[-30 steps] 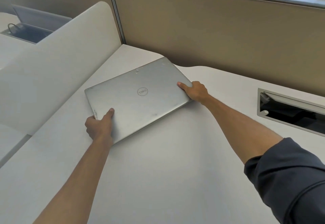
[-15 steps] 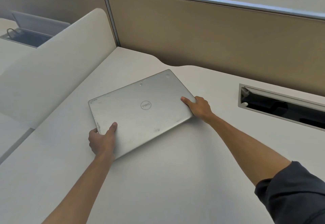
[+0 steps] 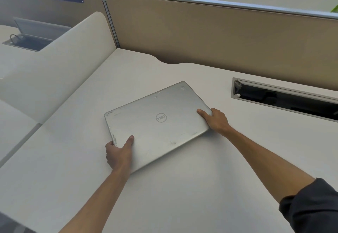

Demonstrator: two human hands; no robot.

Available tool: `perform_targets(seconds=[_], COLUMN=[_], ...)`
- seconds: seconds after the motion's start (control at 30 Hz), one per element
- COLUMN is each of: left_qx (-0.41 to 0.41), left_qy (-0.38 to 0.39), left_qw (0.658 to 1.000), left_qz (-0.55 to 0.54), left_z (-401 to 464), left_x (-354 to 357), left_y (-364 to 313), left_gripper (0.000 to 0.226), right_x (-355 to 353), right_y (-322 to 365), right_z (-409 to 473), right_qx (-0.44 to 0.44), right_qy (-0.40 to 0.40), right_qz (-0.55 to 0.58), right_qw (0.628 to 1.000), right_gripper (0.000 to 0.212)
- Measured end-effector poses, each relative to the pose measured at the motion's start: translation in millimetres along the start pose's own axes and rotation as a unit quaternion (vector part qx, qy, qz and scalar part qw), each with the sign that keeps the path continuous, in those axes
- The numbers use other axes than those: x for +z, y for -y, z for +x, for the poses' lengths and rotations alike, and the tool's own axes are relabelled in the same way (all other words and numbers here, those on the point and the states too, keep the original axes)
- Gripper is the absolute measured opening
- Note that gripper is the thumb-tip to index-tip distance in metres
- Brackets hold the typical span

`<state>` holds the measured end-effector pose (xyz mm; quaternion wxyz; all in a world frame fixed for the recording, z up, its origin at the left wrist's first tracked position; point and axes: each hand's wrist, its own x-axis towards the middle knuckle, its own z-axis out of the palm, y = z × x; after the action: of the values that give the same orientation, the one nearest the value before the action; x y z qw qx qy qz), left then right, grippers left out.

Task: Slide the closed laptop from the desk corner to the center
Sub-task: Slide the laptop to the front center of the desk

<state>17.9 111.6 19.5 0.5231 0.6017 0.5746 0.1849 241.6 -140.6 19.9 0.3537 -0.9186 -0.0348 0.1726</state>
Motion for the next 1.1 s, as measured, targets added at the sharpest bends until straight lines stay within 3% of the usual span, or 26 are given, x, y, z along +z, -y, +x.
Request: perform_targets(seconds=[1.1], left_qx=[0.016], left_qy=[0.037], left_qw=[0.998], left_qz=[0.045], left_z=[-140.6], left_x=[-23.9], left_y=[76.1], left_gripper=[0.075], right_x=[-55.1], right_y=[-114.4], right_z=[-139.3], right_qx=[0.016], right_qy=[-0.037], right_qz=[-0.016], right_qw=[0.999], right_gripper=[0.063])
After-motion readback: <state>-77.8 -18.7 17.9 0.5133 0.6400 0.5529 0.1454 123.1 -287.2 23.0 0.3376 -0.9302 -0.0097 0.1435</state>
